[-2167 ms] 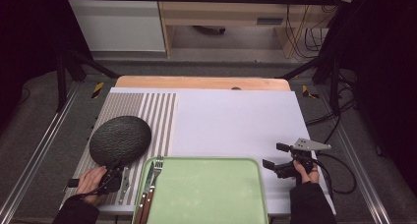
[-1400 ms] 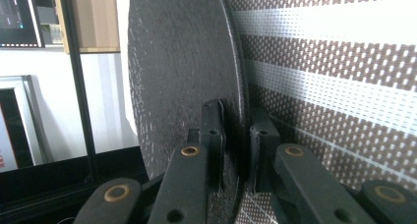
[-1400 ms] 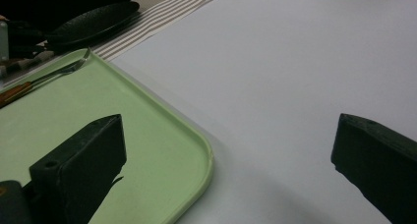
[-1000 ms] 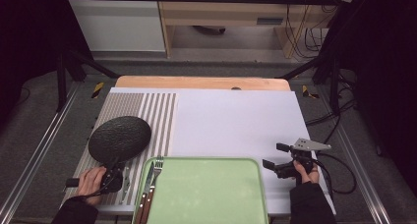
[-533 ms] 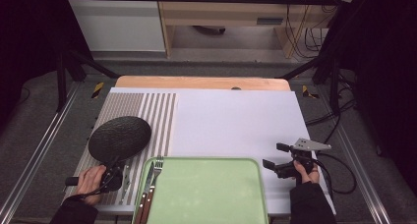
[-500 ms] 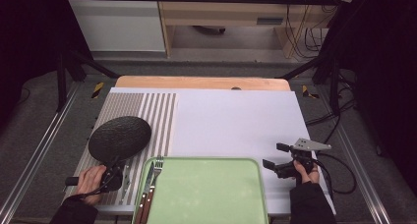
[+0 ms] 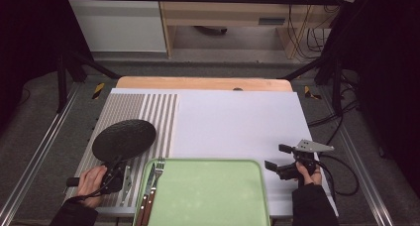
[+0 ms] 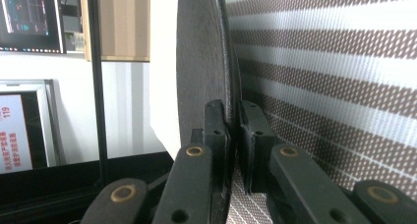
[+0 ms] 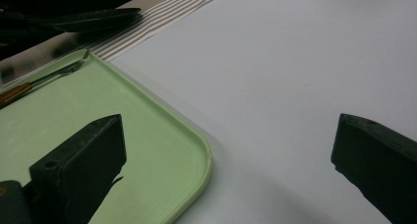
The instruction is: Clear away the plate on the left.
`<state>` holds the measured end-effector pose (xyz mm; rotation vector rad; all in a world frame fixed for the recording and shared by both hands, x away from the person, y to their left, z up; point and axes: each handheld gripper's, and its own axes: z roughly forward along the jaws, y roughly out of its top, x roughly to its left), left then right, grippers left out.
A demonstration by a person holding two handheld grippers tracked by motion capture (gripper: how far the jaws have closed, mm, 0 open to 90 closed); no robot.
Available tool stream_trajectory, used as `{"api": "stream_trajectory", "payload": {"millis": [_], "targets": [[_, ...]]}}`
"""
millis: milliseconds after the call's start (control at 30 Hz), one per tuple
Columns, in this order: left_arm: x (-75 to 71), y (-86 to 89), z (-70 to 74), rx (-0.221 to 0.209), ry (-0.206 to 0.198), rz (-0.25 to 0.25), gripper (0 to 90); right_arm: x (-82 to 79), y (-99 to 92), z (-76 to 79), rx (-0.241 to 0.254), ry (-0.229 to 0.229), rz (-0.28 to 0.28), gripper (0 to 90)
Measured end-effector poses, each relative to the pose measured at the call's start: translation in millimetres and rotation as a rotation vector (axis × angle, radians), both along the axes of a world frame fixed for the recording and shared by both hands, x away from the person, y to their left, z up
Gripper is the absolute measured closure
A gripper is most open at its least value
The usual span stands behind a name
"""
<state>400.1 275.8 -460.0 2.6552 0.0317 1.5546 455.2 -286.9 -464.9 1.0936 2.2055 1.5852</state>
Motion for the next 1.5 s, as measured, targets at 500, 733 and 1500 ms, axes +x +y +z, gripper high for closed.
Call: {"api": "stream_trajectory", "payload": {"millis": [500,733,1500], "targets": [[-14.2,-14.3,18.3,-0.04,-0.037,-0.043,83.0,-0.2,0.1,0.1,0.0,0.001,0.0,0.3],[-19.9,-23.1,26.0,-0.061,-0.042,-0.055,82.9,-0.2,-0.1,0.2,-0.001,0.0,-0.001,0.3],[-41.6,-58.5,48.2,-0.088,-0.027,-0.147,82.9,-0.1,-0.3,0.2,-0.001,-0.002,-0.004,0.3]]}}
